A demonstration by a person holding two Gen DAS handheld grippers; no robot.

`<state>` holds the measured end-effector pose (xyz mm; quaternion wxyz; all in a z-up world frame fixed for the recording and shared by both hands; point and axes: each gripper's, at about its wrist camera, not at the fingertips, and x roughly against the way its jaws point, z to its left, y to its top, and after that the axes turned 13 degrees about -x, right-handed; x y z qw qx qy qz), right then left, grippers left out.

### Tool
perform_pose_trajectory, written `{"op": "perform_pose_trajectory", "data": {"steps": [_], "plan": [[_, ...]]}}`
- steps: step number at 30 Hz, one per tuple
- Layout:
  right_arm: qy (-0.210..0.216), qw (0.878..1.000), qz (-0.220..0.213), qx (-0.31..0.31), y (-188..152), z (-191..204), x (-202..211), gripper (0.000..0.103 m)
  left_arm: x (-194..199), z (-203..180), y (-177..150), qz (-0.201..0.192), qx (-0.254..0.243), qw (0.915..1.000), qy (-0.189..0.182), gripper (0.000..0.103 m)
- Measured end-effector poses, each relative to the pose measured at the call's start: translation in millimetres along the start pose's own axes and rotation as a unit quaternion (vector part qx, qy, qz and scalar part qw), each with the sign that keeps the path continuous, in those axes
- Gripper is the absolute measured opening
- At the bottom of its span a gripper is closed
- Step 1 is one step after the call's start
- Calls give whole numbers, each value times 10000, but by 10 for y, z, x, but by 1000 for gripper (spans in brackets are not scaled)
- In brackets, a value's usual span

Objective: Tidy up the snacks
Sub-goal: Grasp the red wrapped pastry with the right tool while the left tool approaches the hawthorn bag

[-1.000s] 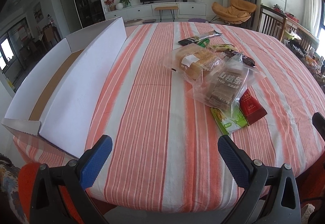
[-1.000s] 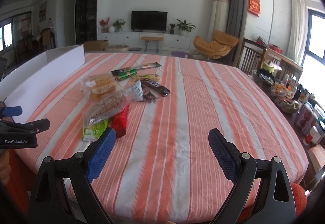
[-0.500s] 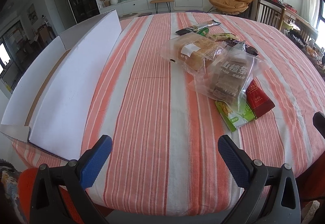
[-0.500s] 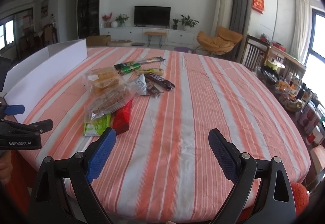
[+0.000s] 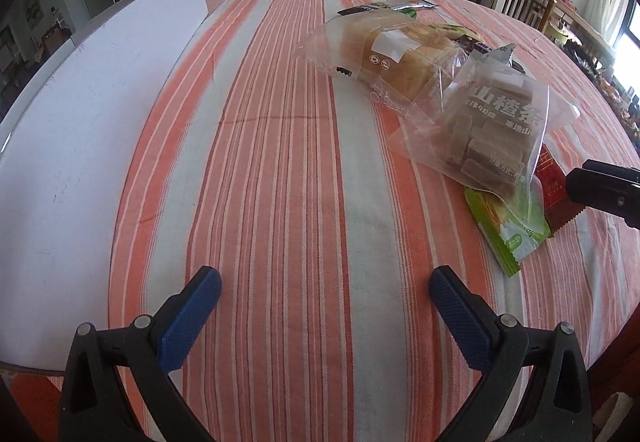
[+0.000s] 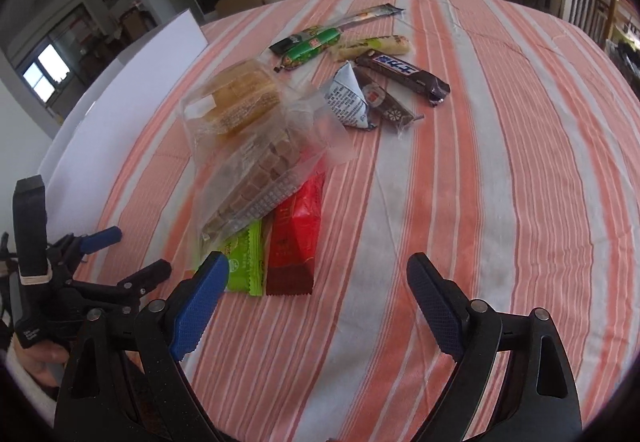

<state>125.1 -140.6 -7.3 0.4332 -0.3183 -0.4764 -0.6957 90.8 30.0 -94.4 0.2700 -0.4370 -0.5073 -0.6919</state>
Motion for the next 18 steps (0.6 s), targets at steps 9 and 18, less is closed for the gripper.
{"op": "perform_pose_trajectory", "data": {"steps": [9, 18], "plan": [[-312, 9989, 219, 279, 152, 201, -316, 54, 47, -8, -129, -358, -110, 9993, 3, 103], [-1052, 9941, -225, 98, -11, -443, 17, 26, 57, 1, -28, -199, -204, 9992, -269, 103]]}}
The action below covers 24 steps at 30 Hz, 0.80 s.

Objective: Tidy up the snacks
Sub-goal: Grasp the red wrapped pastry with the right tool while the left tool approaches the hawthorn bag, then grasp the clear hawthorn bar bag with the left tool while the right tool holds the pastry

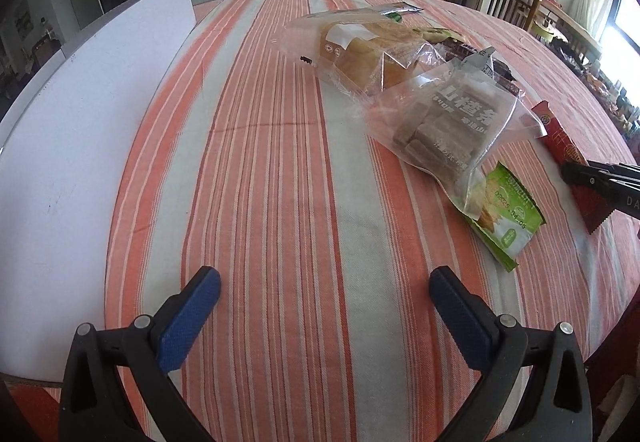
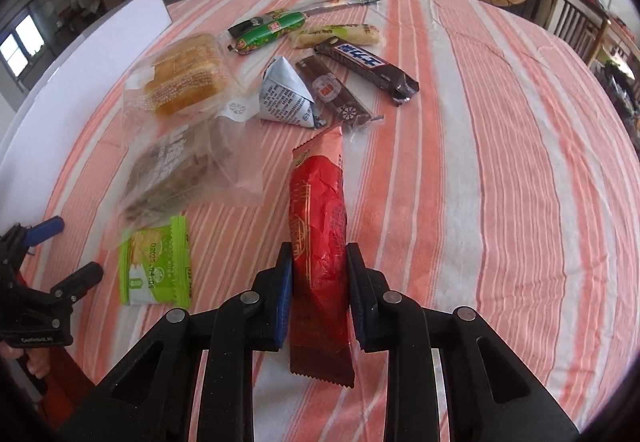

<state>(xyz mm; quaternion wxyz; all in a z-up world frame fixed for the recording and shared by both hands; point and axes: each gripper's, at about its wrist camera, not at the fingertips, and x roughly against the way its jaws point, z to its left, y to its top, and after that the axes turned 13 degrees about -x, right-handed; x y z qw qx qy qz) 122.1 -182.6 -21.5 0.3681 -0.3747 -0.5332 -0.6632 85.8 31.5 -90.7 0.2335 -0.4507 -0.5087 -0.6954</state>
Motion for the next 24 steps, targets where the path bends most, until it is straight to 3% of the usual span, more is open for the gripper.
{"op": "perform_pose_trajectory", "data": {"steps": [6, 8, 12, 15, 20, 21, 22, 23, 24], "plan": [[-40, 9985, -482, -250, -180, -369, 125, 28, 116, -185, 568, -259, -857, 9937, -671, 103], [19, 9985, -497, -228, -176, -368, 135, 30, 8, -227, 858, -83, -1099, 9888, -1010, 103], [154, 9981, -538, -246, -179, -400, 148, 33, -275, -297, 1287, 250, -1284, 9831, -1278, 103], [268, 9977, -545, -303, -195, -450, 145, 32, -430, -486, 1428, 380, -1630, 9778, -1260, 103], [394, 9968, -536, -451, -192, -548, 158, 31, -612, -889, 1373, 768, -2605, 9577, -953, 102], [412, 9966, -533, -470, -193, -560, 163, 31, -608, -917, 1342, 758, -2690, 9559, -901, 99], [413, 9965, -533, -487, -195, -570, 167, 31, -576, -891, 1334, 685, -2610, 9581, -963, 85], [405, 9965, -539, -500, -202, -579, 171, 31, -543, -832, 1327, 634, -2489, 9619, -935, 78], [397, 9964, -545, -512, -204, -585, 172, 31, -512, -758, 1331, 610, -2357, 9658, -892, 62]]}}
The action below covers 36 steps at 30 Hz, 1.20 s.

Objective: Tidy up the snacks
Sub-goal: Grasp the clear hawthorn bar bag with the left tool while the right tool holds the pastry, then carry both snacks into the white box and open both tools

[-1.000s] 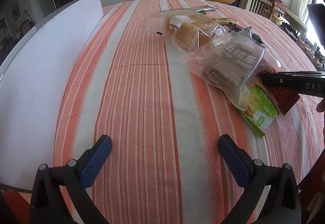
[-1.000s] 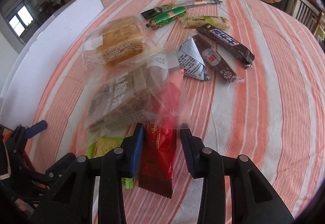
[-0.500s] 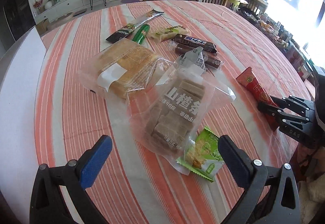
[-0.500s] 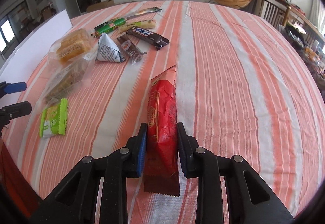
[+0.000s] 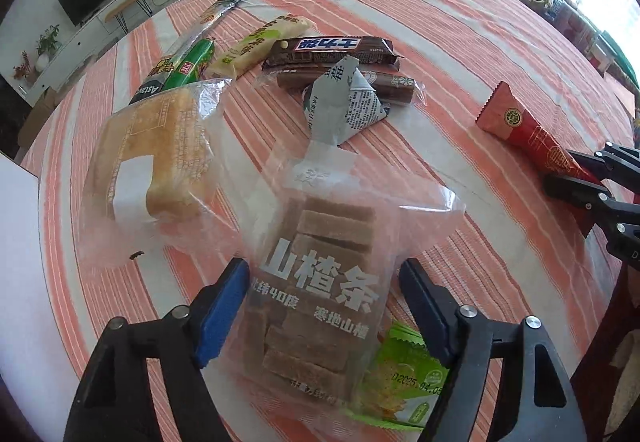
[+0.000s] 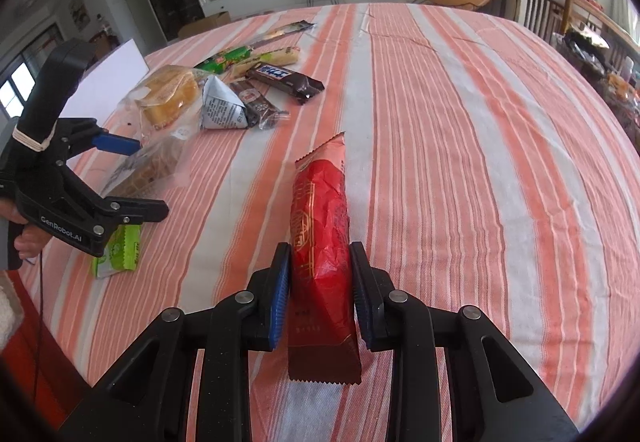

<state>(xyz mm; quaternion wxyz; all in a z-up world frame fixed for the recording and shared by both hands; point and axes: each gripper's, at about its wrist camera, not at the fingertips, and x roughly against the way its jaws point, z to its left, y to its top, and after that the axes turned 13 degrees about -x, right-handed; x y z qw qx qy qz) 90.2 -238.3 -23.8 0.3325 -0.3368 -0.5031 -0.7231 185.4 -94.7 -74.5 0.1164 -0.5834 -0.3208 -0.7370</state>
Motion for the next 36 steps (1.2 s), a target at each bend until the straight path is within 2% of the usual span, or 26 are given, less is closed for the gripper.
{"op": "perform_pose_trajectory", "data": {"steps": [1, 3, 6, 8, 9, 10, 11, 12, 13, 15, 16, 17, 18, 19, 20, 23, 25, 30, 34, 36], "plan": [[-4, 10000, -2, -8, 1, -3, 0, 31, 52, 81, -42, -65, 200, 9998, -57, 50], [-16, 10000, -8, -26, 9, 2, -10, 32, 147, 235, -159, -142, 701, 9974, -69, 45], [-93, 10000, -9, -7, 5, 5, -11, 33, 284, 380, -453, -178, 1310, 9909, 254, 44], [-154, 9999, 21, 36, 5, 27, -16, 35, 360, 407, -687, -169, 1487, 9866, 647, 44], [-197, 9998, 56, 75, 13, 50, -26, 37, 381, 412, -785, -157, 1511, 9851, 811, 46], [-241, 9995, 119, 137, 29, 85, -44, 44, 395, 414, -880, -136, 1523, 9842, 896, 57], [-290, 9991, 215, 243, 51, 127, -75, 53, 400, 412, -962, -116, 1516, 9845, 871, 62], [-381, 9981, 318, 371, 69, 181, -112, 59, 401, 402, -1041, -115, 1500, 9852, 826, 71], [-507, 9964, 422, 536, 92, 232, -159, 65, 404, 398, -1091, -116, 1473, 9856, 821, 75], [-646, 9931, 534, 818, 131, 349, -229, 65, 394, 381, -1129, -96, 1371, 9862, 925, 75], [-613, 9923, 637, 864, 159, 378, -263, 64, 385, 356, -1129, -104, 1298, 9869, 955, 75], [-534, 9922, 754, 834, 198, 391, -284, 58, 359, 349, -1107, -105, 1232, 9877, 955, 74], [-547, 9915, 826, 849, 242, 400, -292, 49, 347, 342, -1092, -143, 1192, 9882, 953, 65], [-590, 9905, 923, 832, 283, 388, -300, 23, 369, 335, -1096, -215, 1208, 9874, 1003, 48], [-509, 9907, 1053, 692, 310, 350, -291, 15, 408, 315, -1100, -251, 1232, 9870, 1000, 46], [-143, 9936, 1101, 201, 329, 199, -109, 15, 509, 329, -1174, -498, 1516, 9833, 872, 40], [279, 9920, 1200, -283, 308, 76, 1, 14, 607, 351, -1280, -682, 1839, 9781, 693, 38], [659, 9832, 1528, -756, 158, 54, 63, 14, 1056, 332, -1581, -1361, 2570, 9568, 50, 38], [1282, 9779, 1568, -525, 257, 605, 236, 14, 1643, 452, -1782, -1983, 2888, 9366, -100, 38], [1740, 9712, 1588, -357, 380, 1056, 331, 13, 1960, 630, -1892, -2236, 3069, 9251, 72, 38]]}}
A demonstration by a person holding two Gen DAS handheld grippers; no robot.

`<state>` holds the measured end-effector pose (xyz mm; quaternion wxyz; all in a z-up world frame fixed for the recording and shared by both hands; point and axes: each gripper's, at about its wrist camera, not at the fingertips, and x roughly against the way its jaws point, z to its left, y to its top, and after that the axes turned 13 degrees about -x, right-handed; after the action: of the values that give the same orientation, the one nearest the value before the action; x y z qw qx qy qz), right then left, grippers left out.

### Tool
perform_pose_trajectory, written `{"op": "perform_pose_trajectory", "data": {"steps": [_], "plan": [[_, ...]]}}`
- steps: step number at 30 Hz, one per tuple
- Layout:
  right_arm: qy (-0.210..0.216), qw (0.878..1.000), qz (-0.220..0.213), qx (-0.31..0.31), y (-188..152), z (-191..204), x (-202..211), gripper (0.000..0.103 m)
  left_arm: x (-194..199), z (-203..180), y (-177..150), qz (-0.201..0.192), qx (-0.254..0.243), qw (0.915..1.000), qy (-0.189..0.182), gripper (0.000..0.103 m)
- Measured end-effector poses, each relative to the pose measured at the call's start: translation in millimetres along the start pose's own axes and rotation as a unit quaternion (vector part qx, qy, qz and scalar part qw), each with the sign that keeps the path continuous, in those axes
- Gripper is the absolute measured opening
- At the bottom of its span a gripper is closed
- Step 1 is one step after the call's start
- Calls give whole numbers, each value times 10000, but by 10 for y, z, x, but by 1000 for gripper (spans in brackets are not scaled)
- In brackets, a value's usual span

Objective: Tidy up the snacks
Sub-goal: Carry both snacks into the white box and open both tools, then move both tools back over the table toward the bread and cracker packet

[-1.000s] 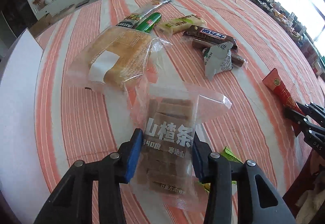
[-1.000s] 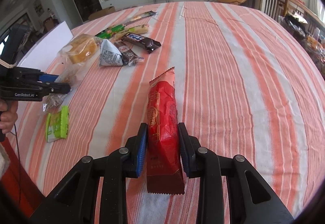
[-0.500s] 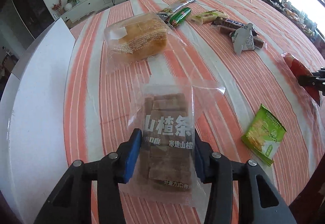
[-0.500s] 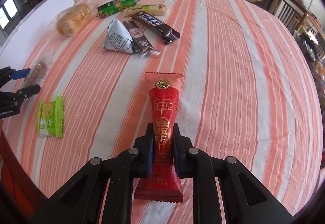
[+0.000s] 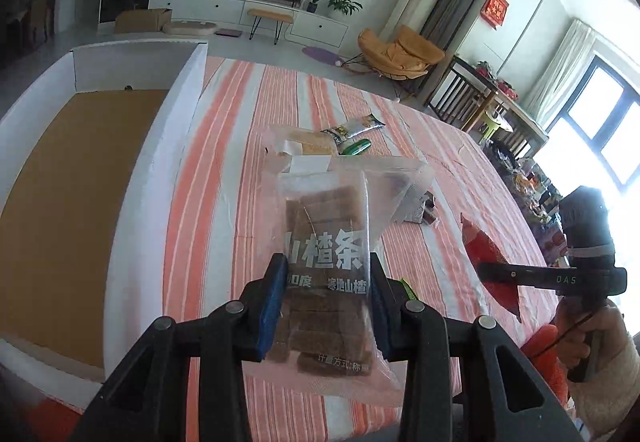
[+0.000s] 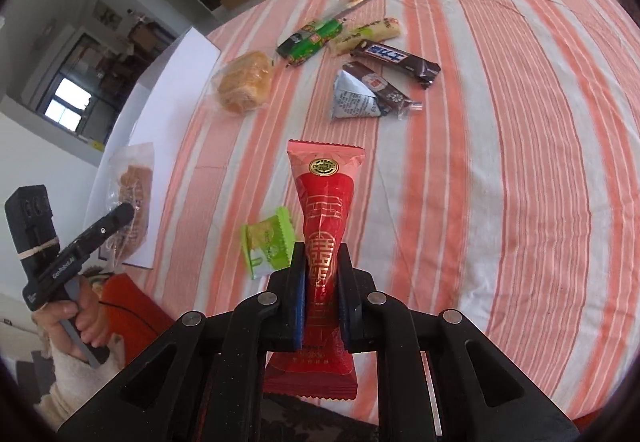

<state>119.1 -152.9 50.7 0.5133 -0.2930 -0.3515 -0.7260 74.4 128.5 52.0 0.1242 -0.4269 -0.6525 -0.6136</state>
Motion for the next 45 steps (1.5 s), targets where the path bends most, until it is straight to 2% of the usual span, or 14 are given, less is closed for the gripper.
{"op": "perform_pose_trajectory", "data": {"steps": [4, 9, 12, 13, 15, 16, 18, 22, 26, 30, 34, 38, 43, 45], "plan": [[765, 9949, 92, 657, 121, 1125, -194, 13, 588, 532, 202, -353, 151, 9956, 858, 38], [1321, 9821, 249, 1320, 134, 2428, -745, 13, 879, 1398, 130, -135, 537, 9712, 2317, 38], [1329, 9773, 383, 1602, 97, 2967, -1227, 15, 815, 1786, -57, 193, 718, 9564, 2824, 43], [1167, 9781, 388, 1677, 83, 3089, -1385, 21, 801, 1868, -103, 249, 797, 9531, 2909, 50], [954, 9806, 342, 1678, 67, 3190, -1583, 45, 767, 1947, -233, 278, 871, 9481, 3046, 69], [939, 9809, 318, 1676, 58, 3191, -1613, 48, 771, 1934, -270, 207, 862, 9469, 3090, 81], [937, 9802, 181, 1738, 35, 3099, -1519, 48, 782, 1866, -324, 34, 789, 9456, 3157, 90], [584, 9787, -346, 1937, 103, 2616, -1142, 49, 696, 1640, -292, -62, 526, 9532, 2978, 92], [123, 9829, -800, 1654, 201, 1851, -771, 59, 645, 1207, -170, -246, 216, 9682, 2479, 92], [-815, 9810, -1068, 1399, 216, 970, -477, 59, 463, 614, -37, -383, -226, 9817, 1850, 98], [-1407, 9748, -821, 1522, -91, 374, -381, 61, 133, 1, -4, -289, -548, 9920, 1098, 101], [-1323, 9750, -399, 1741, -495, 185, -551, 62, -442, -408, -120, 133, -655, 9941, 856, 101], [-1868, 9498, -587, 2441, -793, 320, -889, 69, -890, -534, -441, 423, -715, 9903, 1116, 101], [-1821, 9457, -752, 2584, -832, 313, -947, 72, -944, -527, -537, 455, -730, 9901, 1105, 101]]}}
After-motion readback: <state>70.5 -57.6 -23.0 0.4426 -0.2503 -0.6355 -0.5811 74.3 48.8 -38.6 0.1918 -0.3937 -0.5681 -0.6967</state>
